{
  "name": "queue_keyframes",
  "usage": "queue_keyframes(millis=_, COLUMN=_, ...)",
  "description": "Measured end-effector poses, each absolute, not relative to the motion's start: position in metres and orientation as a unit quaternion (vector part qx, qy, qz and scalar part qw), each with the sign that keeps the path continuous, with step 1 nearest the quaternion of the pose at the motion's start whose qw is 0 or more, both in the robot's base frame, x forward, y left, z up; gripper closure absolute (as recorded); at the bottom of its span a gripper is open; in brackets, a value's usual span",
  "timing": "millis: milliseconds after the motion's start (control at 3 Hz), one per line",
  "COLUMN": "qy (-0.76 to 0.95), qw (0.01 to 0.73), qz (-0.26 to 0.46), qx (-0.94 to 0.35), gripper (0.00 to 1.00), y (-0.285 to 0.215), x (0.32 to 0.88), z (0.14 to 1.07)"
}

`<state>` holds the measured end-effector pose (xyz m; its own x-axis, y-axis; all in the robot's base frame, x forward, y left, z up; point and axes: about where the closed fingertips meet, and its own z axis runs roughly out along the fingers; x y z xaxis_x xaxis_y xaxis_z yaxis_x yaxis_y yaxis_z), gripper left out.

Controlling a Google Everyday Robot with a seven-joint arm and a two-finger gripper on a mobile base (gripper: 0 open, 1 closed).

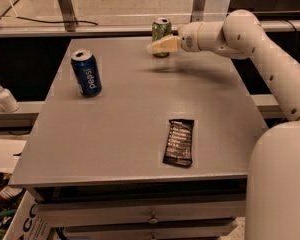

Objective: Move green can near rxbar chocolate

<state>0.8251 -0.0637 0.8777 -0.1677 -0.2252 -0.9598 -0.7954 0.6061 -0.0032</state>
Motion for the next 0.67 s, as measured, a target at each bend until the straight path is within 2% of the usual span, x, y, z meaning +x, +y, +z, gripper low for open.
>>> queue_keyframes(millis=333, qy=0.716, qw=0.549, qz=0.266, qx=-0.338, gripper=0.0, y=-0.0541, x=0.8486, z=0.8823)
queue_keyframes(millis=667, qy=0.716, qw=0.553, qz=0.268, qx=-0.331, gripper=0.18, y=-0.0464, x=0.8583, z=0.8853)
